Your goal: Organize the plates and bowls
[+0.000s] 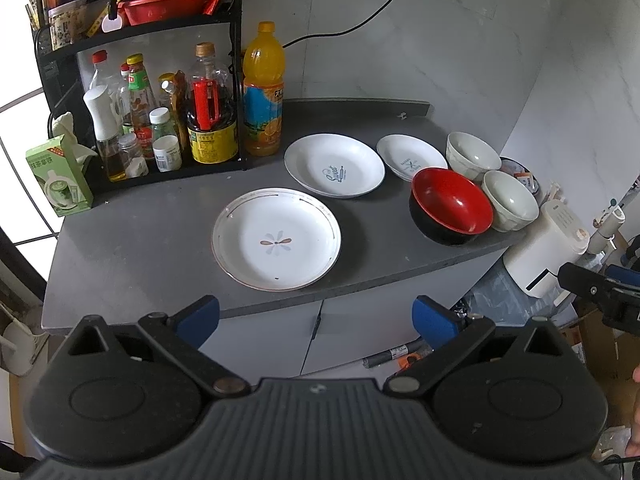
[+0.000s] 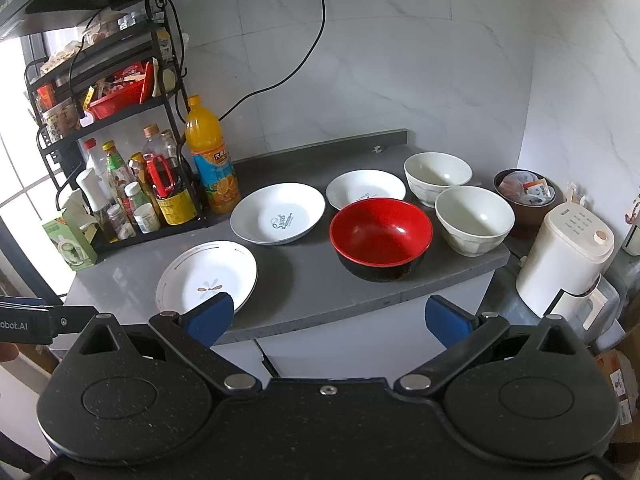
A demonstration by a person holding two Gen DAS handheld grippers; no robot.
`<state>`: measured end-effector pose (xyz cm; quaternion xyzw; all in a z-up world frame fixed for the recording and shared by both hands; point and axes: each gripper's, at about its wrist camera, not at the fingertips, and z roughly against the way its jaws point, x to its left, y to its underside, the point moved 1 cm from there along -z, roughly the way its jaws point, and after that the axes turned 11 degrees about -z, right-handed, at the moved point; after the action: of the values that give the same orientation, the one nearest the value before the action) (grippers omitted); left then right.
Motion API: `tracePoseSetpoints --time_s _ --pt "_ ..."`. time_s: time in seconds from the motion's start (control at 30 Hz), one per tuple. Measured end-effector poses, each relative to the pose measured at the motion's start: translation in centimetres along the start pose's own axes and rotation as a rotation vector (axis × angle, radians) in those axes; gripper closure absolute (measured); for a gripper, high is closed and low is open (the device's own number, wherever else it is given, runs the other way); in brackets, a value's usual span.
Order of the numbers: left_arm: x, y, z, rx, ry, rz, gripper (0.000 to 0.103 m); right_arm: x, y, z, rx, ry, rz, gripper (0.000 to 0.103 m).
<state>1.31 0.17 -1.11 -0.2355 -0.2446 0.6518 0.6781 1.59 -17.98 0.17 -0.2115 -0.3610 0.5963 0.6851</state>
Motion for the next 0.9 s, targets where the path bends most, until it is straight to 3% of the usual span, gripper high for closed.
tracePoseSetpoints --time_s 0.9 --pt "-0.71 -0.43 -0.56 0.008 -0.001 0.002 0.001 -0.72 0.05 -0.32 0.003 0.01 0.01 0.0"
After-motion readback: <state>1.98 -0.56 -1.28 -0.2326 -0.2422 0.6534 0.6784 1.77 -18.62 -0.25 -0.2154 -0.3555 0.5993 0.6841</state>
